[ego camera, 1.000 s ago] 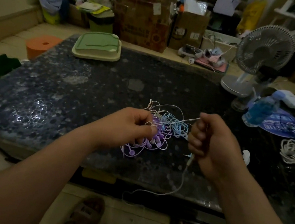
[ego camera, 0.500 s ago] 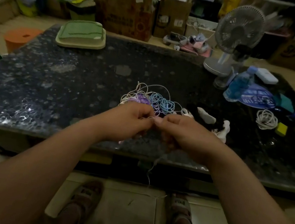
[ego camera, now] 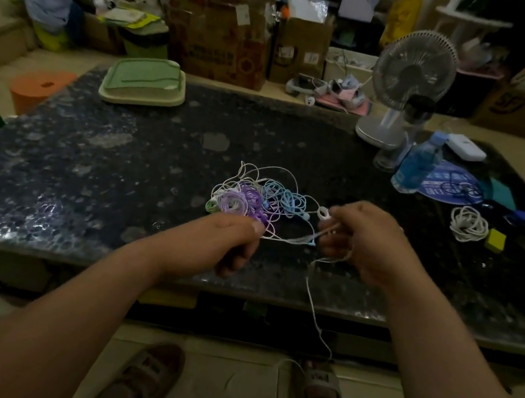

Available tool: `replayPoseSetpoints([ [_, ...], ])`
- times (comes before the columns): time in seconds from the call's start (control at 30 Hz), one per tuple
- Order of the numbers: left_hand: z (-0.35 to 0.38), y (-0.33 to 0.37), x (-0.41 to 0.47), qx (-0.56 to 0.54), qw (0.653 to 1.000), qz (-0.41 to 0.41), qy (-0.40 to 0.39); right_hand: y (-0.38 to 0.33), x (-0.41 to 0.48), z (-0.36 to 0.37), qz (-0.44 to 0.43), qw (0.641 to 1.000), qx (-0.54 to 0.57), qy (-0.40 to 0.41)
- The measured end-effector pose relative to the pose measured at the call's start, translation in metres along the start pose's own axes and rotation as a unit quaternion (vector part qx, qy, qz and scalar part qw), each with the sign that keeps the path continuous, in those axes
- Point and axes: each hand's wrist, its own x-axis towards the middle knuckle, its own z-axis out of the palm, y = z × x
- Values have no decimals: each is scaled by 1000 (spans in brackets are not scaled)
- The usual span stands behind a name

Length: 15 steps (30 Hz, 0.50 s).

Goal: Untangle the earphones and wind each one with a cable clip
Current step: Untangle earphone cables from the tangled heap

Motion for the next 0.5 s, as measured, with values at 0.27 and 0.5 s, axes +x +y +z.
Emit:
replayPoseSetpoints([
  [0.27, -7, 10, 15, -13, 1000, 10, 5, 6, -13, 42, -123, 964, -144, -187],
  [0.5, -26, 0, 21, 13, 1000, -14, 25, 3, 3, 20, -133, 955, -163, -210],
])
